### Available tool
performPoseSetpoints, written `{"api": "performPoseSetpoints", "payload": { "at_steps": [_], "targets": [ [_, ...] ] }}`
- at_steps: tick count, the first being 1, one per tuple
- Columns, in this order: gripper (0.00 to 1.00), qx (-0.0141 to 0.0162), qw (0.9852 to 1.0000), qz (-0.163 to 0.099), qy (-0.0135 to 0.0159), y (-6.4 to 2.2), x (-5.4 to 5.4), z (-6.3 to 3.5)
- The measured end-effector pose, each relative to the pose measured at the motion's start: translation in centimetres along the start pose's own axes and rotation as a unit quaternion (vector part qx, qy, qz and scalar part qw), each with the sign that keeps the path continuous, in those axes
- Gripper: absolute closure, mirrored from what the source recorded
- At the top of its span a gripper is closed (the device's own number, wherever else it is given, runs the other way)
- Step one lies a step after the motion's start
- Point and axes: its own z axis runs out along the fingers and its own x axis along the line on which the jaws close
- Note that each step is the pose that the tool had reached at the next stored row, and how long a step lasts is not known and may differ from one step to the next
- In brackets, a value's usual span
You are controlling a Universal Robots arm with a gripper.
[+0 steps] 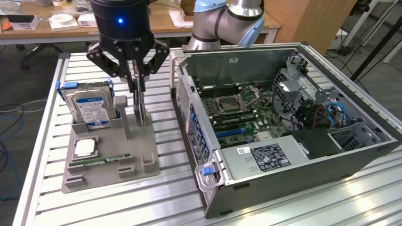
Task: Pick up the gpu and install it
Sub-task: 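Pick up the gpu and move the gpu toward the slot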
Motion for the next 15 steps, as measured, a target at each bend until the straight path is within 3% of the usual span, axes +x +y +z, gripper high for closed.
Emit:
{"api": "performPoseSetpoints", "payload": {
  "at_steps": [15],
  "targets": [
    [0.74, 0.0000, 1.0000, 0.000, 0.0000, 0.12, -0.1, -2.85]
  ]
}}
